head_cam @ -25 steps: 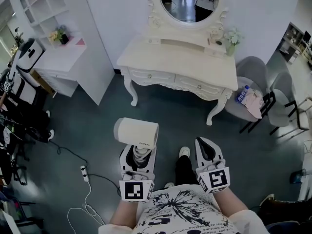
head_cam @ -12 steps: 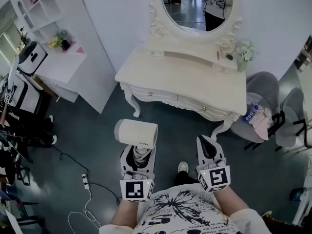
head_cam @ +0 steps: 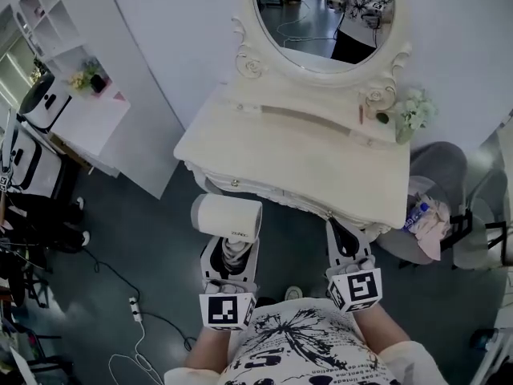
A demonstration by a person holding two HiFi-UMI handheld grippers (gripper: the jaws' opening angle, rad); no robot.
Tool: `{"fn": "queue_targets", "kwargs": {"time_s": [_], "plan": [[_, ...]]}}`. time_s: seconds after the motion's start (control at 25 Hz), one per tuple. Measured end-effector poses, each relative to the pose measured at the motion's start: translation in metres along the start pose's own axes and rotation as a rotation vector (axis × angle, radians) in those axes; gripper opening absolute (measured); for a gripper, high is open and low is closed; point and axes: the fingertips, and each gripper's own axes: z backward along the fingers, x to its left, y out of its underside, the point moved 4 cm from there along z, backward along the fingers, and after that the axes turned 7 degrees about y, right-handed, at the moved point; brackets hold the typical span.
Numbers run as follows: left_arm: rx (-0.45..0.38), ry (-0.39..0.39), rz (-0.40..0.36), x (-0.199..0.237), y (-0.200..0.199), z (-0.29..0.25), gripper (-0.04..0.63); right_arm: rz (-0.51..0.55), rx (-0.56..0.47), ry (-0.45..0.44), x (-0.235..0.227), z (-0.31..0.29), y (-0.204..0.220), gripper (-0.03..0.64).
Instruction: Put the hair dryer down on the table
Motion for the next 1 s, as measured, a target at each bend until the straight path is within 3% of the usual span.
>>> {"fn": "queue_targets", "kwargs": {"time_s": [0.4, 0.8, 1.0], "plan": [[0.044, 0.059, 0.004, 0.035, 0.009, -0.082, 0.252, 0.006, 0.042, 0.023, -0.024, -0.071, 0.005, 0.018], [0.088, 0.230, -0.008, 0.112, 0.011, -0.209, 0.252, -0.026, 0.081, 0.163, -0.036, -0.182, -0.006, 0.018], [0.165, 0.331, -0.008, 0.149, 0.021, -0.268, 0.252, -0.056, 0.103, 0.236, -0.040, -0.235, -0.010, 0.020]]}}
